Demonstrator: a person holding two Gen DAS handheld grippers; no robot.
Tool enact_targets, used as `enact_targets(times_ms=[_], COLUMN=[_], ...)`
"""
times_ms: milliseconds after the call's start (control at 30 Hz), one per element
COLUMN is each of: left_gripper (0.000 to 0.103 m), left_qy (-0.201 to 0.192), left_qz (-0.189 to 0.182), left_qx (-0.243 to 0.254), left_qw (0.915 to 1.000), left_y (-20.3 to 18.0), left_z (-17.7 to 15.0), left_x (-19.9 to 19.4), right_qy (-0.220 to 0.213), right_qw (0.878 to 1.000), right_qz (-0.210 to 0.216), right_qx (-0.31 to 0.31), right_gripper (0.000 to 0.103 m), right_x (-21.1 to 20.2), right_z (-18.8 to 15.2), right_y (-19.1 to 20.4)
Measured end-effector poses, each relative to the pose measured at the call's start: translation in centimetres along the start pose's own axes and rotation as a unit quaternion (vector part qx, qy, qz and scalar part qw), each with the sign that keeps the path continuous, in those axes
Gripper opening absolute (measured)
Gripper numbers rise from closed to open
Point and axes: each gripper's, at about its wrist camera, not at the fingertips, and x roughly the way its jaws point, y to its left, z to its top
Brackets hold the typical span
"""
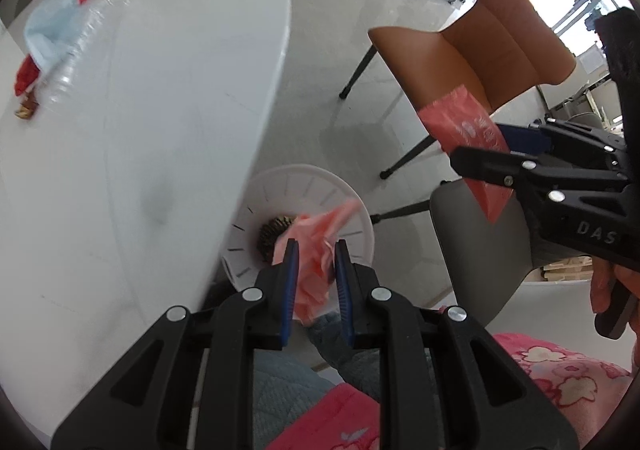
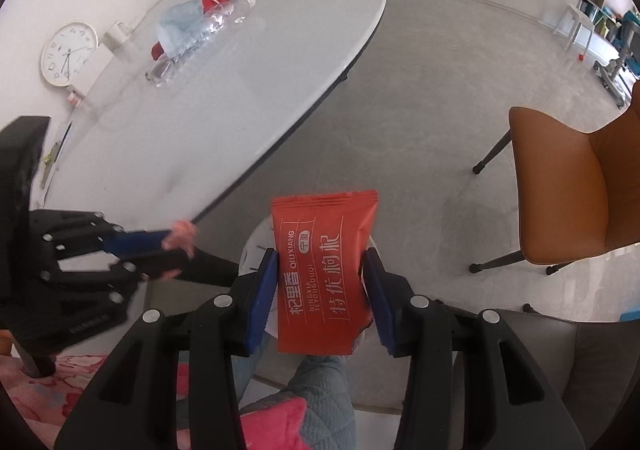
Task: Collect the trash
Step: 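Carry pink cloth and red packet over the wastebasket and open both tools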
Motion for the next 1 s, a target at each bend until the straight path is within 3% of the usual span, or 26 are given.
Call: enact_targets(times_ms=[133, 267, 400, 500, 567, 700, 767, 1000], left_gripper=[0.019, 0.036, 0.044, 0.055, 0.069, 0.074, 0.083, 0.083], left_qy=[0.003, -0.002, -0.009, -0.019, -0.025, -0.038, -0.043, -0.072], left_qz=[-0.003, 0.005, 0.013, 0.027, 0.039, 0.058, 0.071, 0.103], left_qx=[-0.007, -0.011, -0.010, -0.010, -0.013, -0.024, -0.034, -0.070], left_qw=[1.0000, 0.9999, 0.9998, 0.9994, 0.9989, 0.9973, 0.9959, 0.9896], left_y=[-0.8, -1.2, -1.4, -1.4, -1.0, 0.0, 0.7, 3.7], left_z=[0.1, -0.2, -0.6, -0.7, -0.8, -0.7, -0.7, -1.1], left_x=[0.5, 0.4, -0.2, -0.9, -1.7, -3.2, -3.9, -6.7], right_qy=[0.000, 0.002, 0.002, -0.001, -0.002, -0.002, 0.000, 0.015], right_qw=[1.000, 1.000, 1.000, 0.999, 0.999, 0.999, 0.999, 0.998], right_qz=[0.009, 0.016, 0.022, 0.026, 0.028, 0.034, 0.037, 0.046], right_qx=[-0.007, -0.017, -0.018, -0.021, -0.023, -0.026, -0.028, -0.048], right_gripper=[0.045, 0.045, 0.045, 0.045, 0.045, 0.045, 0.045, 0.045], right_x=[-0.1, -0.1, -0.1, -0.1, -0.1, 0.1, 0.3, 1.6], right_z=[-0.5, -0.9, -0.9, -0.8, -0.7, -0.6, -0.6, -0.4], right_y=[-0.4, -0.6, -0.8, -0.8, -0.7, -0.1, 0.4, 2.5])
